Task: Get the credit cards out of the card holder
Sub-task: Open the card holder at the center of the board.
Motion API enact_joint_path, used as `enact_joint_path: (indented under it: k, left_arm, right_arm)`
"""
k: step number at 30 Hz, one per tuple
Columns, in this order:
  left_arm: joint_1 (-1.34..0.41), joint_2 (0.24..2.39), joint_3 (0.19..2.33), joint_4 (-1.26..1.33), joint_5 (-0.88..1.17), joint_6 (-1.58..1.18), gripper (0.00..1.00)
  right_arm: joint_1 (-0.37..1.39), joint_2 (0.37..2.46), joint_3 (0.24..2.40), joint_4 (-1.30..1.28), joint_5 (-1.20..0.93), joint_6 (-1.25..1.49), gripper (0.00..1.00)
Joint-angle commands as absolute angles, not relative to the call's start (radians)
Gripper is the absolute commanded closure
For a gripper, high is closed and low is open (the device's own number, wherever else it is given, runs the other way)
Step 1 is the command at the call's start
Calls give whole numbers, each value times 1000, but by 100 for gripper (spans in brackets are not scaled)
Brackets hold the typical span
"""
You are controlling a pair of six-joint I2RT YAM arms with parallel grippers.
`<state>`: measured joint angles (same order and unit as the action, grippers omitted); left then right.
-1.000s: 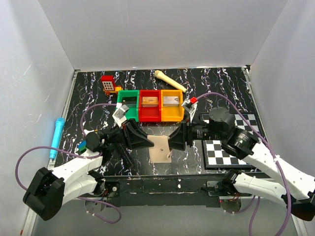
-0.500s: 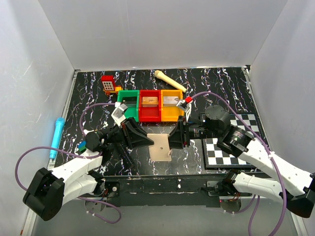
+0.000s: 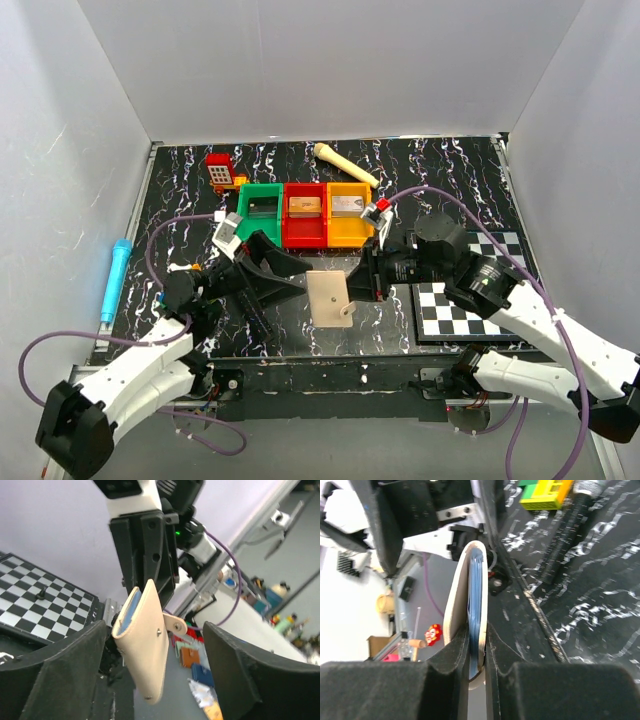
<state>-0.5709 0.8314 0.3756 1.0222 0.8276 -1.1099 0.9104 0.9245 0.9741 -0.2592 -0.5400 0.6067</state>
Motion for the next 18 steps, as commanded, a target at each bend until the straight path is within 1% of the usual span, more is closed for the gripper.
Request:
enact_joint_path:
  k: [1,2,4,6,10,13,17,18]
  left_arm:
    - [-568,733,440,624,625,-922,17]
    - [-568,735,469,507,580,-890,2]
    - [-568,762,558,268,497,-829,2]
    - [-569,787,580,183,471,-836,2]
    - [-638,770,548,213,333,-891,2]
    - [-736,811,583,196,223,-867,2]
    - [-865,926,652,192,109,-858,2]
    - [-892,957,670,167,69,-848,2]
  right_arm:
    - [913,946,1144,-545,-323,479,99]
    - [916,966,1182,-614,-261,462,99]
    - [917,1003,1236,-711,-143,439,99]
    - [928,1040,1284,-790,-5,433,99]
    - [980,1117,1363,-931,312,436,99]
    - [1021,1160,1396,-969,443,448,99]
    - [1081,1241,1434,-1008,584,453,99]
    - [1097,1261,1442,-1037,653,449,99]
